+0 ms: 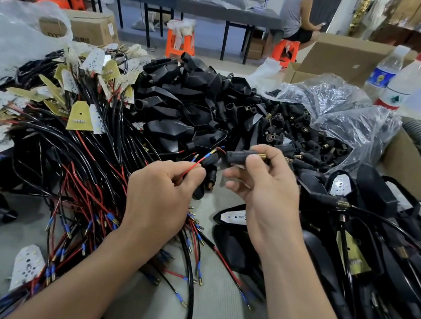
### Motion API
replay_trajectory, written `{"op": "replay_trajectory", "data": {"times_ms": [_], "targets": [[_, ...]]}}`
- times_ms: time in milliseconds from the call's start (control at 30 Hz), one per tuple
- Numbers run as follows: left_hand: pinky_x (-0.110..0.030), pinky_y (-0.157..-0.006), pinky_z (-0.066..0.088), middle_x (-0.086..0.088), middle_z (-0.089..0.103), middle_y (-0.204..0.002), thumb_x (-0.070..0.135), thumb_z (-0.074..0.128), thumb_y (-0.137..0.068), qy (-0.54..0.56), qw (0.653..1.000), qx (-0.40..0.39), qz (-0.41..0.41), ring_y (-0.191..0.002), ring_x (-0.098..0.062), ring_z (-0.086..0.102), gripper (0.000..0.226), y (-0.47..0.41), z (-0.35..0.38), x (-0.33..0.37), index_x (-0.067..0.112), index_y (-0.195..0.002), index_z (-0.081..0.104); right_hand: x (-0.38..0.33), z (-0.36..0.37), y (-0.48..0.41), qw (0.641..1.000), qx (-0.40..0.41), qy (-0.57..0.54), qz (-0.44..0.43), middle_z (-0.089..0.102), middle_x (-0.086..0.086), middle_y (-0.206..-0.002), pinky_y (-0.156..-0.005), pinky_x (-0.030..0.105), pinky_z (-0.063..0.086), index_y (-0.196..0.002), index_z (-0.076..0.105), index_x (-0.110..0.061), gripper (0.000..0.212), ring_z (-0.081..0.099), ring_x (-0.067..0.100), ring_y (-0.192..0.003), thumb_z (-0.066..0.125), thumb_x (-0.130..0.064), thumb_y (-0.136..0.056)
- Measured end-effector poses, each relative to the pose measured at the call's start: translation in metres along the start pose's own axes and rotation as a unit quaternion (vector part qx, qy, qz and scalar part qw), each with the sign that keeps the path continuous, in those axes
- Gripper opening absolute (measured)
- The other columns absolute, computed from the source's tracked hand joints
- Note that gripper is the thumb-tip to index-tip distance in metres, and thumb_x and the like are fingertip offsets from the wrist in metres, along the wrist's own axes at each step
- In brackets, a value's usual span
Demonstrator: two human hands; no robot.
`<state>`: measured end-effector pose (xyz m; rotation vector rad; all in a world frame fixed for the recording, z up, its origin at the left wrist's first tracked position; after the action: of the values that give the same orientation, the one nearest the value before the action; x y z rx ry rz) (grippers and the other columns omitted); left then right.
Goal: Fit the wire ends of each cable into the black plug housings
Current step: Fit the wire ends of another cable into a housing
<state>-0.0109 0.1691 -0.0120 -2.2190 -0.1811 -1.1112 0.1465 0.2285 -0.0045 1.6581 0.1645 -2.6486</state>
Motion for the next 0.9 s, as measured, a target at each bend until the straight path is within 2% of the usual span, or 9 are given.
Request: {"op": "replay_trajectory", "data": {"times_ms": [33,100,167,267,400,467,567,767,900], "targets": [[-0.016,-0.070,0.043,0.015,0.068,-0.072,0.044,0.061,-0.095,-0.012,1.000,-0.008,0.020,-0.078,-0.003,0.061,0.013,0.001,0.000,0.004,0.047,-0.105,0.069,0.002,0.003,0.001,1.000,-0.019,0.006,0.004,0.068,0.005,-0.073,-0.057,0.028,0.057,-0.103,0.057,-0.012,0.017,0.069,0.021,-0.064,0.047,0.003,-0.104],[-0.007,-0.069,0.040,0.025,0.066,-0.075,0.040,0.053,-0.099,-0.029,0.998,-0.031,0.054,-0.078,0.004,0.060,0.027,0.002,0.000,0.008,0.048,-0.121,0.064,0.006,0.007,0.003,0.999,-0.037,0.026,0.007,0.070,0.006,-0.074,-0.062,0.029,0.059,-0.101,0.059,-0.012,0.020,0.071,0.022,-0.066,0.046,0.004,-0.103],[-0.002,-0.069,0.036,0.034,0.061,-0.072,0.033,0.052,-0.101,-0.027,0.997,-0.043,0.061,-0.074,0.012,0.057,0.032,0.003,0.000,0.009,0.040,-0.127,0.069,0.008,0.007,0.002,0.999,-0.031,0.039,0.006,0.070,0.006,-0.074,-0.063,0.029,0.059,-0.101,0.060,-0.012,0.021,0.071,0.022,-0.067,0.046,0.004,-0.103],[-0.003,-0.066,0.039,0.032,0.064,-0.071,0.021,0.064,-0.099,0.002,0.999,-0.029,0.033,-0.068,0.009,0.060,0.027,0.001,0.000,0.002,0.032,-0.120,0.076,0.008,0.002,-0.001,1.000,0.004,0.024,-0.002,0.070,0.004,-0.072,-0.063,0.029,0.059,-0.103,0.059,-0.011,0.020,0.070,0.021,-0.066,0.045,0.003,-0.104],[-0.009,-0.058,0.043,0.024,0.071,-0.075,0.016,0.070,-0.096,0.037,0.999,-0.005,0.002,-0.064,-0.005,0.066,0.023,0.001,-0.003,0.000,0.037,-0.100,0.080,0.007,-0.005,-0.006,0.999,0.042,0.005,-0.005,0.068,-0.004,-0.068,-0.062,0.025,0.056,-0.105,0.061,-0.011,0.020,0.065,0.014,-0.063,0.046,0.002,-0.104],[-0.015,-0.055,0.047,0.017,0.071,-0.070,0.017,0.071,-0.094,0.036,0.999,-0.005,-0.007,-0.063,-0.012,0.066,0.024,0.001,-0.003,-0.001,0.039,-0.093,0.080,0.007,-0.004,-0.006,1.000,0.028,0.013,0.003,0.067,-0.003,-0.070,-0.063,0.026,0.055,-0.105,0.063,-0.012,0.021,0.064,0.015,-0.064,0.046,0.001,-0.105],[-0.022,-0.054,0.049,0.014,0.071,-0.067,0.017,0.070,-0.094,0.036,0.999,-0.003,-0.017,-0.060,-0.014,0.066,0.024,0.000,-0.004,-0.003,0.039,-0.090,0.079,0.007,0.000,-0.005,0.999,-0.012,0.032,0.017,0.066,0.003,-0.077,-0.065,0.028,0.055,-0.107,0.065,-0.013,0.026,0.062,0.016,-0.064,0.044,0.002,-0.105],[-0.025,-0.057,0.051,0.016,0.071,-0.068,0.021,0.069,-0.094,0.029,0.998,0.011,-0.050,-0.060,-0.012,0.065,0.021,-0.001,-0.006,-0.005,0.038,-0.088,0.079,0.005,0.003,-0.002,0.995,-0.053,0.071,0.039,0.068,0.007,-0.080,-0.066,0.028,0.054,-0.112,0.068,-0.014,0.030,0.060,0.016,-0.065,0.045,0.003,-0.103],[-0.019,-0.049,0.048,0.017,0.070,-0.067,0.020,0.069,-0.094,0.033,0.998,0.019,-0.053,-0.056,-0.012,0.065,0.022,-0.002,-0.009,-0.004,0.038,-0.087,0.079,0.005,0.003,-0.001,0.995,-0.053,0.073,0.038,0.069,0.009,-0.082,-0.065,0.027,0.055,-0.111,0.068,-0.013,0.029,0.062,0.018,-0.066,0.046,0.004,-0.103]]}}
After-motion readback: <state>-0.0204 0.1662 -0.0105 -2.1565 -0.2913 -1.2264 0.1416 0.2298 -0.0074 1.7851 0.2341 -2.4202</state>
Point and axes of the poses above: each hand's wrist, its own y-axis away from the middle knuckle, its own z-axis out of the palm, x = y × z, the point moved 4 cm from there along -y, towards the middle knuckle
